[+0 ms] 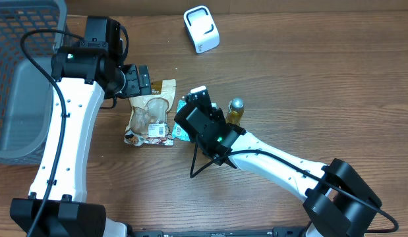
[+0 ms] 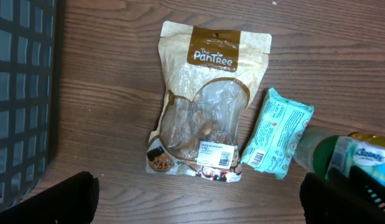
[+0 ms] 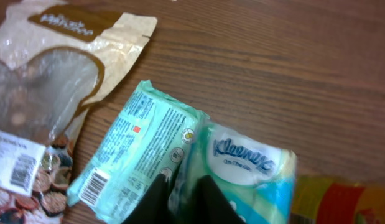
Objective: Scan the item barcode
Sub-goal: 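Pull the Kleenex pack toward the front of the table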
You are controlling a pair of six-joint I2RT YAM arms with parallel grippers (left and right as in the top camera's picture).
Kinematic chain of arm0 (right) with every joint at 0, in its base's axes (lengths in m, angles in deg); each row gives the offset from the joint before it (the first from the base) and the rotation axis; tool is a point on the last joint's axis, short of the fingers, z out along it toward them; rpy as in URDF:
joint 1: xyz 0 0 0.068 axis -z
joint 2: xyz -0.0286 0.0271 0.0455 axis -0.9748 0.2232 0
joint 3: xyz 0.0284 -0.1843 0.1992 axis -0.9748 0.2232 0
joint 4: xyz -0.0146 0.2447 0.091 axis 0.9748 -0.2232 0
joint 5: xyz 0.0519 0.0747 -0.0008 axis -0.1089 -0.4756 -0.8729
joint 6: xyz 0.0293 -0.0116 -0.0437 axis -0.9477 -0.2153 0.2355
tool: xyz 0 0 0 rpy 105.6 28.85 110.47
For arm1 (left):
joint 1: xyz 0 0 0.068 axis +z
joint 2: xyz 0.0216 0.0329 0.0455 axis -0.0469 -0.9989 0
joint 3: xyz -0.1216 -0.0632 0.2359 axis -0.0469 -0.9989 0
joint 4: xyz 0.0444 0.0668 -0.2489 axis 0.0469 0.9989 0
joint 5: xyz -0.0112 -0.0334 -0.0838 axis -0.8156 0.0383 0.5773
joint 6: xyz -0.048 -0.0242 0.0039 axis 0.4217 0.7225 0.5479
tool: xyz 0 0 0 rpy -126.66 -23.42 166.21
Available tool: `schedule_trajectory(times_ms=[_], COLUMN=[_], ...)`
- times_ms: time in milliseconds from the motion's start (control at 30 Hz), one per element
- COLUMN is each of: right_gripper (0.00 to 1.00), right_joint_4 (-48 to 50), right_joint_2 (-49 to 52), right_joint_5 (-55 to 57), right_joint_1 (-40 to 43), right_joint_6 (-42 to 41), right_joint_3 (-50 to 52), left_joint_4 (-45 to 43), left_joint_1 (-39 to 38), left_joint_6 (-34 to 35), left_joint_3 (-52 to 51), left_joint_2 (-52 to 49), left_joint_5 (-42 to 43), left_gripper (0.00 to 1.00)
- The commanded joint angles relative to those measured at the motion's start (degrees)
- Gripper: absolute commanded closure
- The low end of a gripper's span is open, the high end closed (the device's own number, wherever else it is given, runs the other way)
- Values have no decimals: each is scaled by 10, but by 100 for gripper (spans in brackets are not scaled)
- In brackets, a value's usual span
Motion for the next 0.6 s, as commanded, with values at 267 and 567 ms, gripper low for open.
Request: schedule_trajectory(times_ms=[267,567], right_gripper=[96,96], right_joint_4=[-3,-17], right_joint_2=[-30,-84], right_joint_5=[-28,-163], right_joint_1=[-4,-3], right_joint_6=[32,-28], right_joint_3=[-28,-33], left_joint_4=[-2,-2], left_joint_1=[0,0], left_joint_6=[-5,-5], left_joint_3=[-2,-2], left_joint_2=[-5,-5], left_joint_5=[3,3], left_gripper=[0,1])
